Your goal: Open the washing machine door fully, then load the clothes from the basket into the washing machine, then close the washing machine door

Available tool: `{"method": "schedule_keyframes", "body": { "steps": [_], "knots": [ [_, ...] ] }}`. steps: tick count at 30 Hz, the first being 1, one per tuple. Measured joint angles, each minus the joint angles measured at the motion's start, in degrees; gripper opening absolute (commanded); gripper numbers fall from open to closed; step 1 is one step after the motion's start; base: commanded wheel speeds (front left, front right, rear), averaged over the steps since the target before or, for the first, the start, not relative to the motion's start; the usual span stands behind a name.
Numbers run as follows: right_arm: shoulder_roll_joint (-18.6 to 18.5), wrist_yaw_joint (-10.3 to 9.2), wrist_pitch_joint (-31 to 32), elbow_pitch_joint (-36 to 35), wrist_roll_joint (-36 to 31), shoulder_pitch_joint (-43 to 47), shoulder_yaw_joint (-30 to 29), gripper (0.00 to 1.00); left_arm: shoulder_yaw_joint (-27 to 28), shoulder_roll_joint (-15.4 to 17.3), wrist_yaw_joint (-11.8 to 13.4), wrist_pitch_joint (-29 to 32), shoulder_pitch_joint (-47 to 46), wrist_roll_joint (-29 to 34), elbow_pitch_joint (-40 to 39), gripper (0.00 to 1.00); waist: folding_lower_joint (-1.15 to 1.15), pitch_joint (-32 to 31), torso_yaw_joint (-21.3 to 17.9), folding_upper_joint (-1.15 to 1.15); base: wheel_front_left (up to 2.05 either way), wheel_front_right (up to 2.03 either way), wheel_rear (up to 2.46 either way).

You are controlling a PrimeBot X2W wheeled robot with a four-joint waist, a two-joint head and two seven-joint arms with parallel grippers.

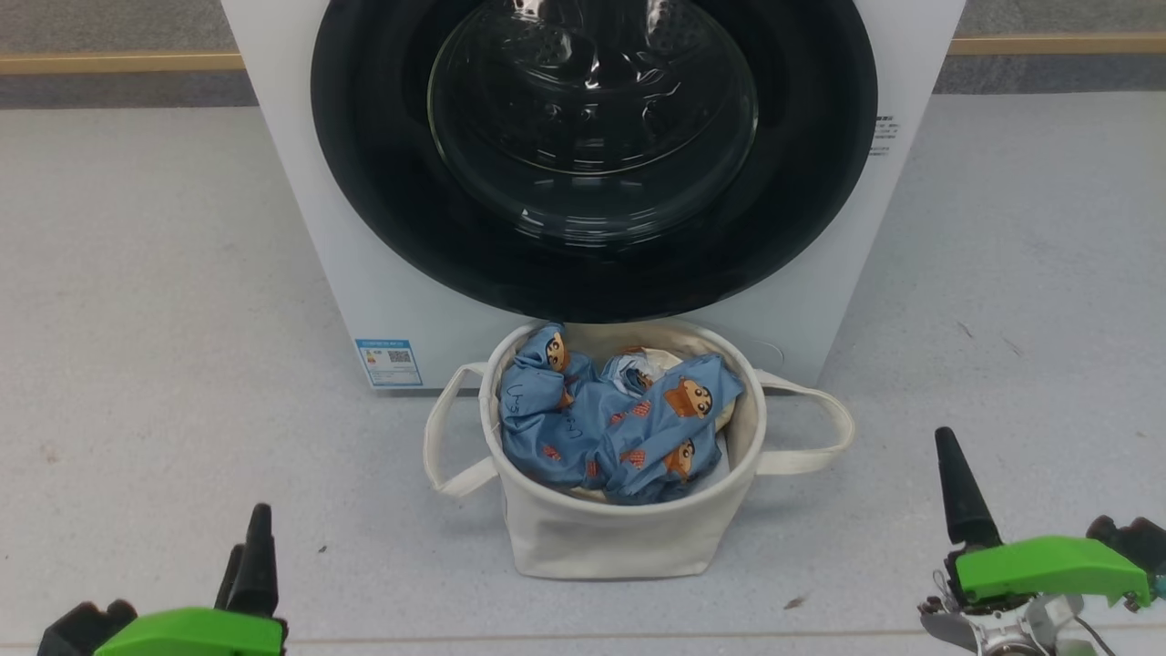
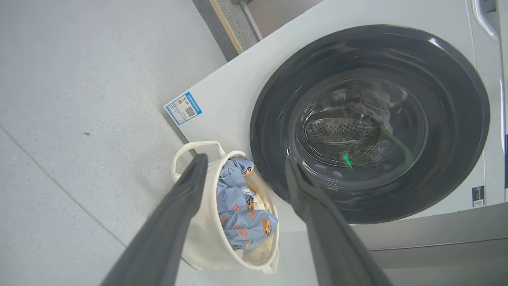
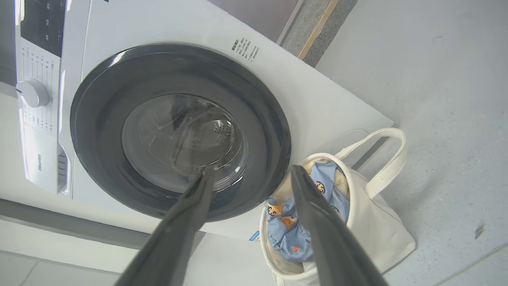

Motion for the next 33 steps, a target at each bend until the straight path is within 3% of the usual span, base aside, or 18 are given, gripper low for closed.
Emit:
{"method": "schedule_keyframes", "body": {
  "steps": [33],
  "knots": [
    [-0.1,0.00,-5.4,-2.7,-30.7,-3.7,3.5,1.00,-8.3,7.3,4.0,-6.0,-5.1,21.6,-0.5,1.00,0.00,-0.1,0.6,0.00,0.00,0.00,0.00]
  ]
}}
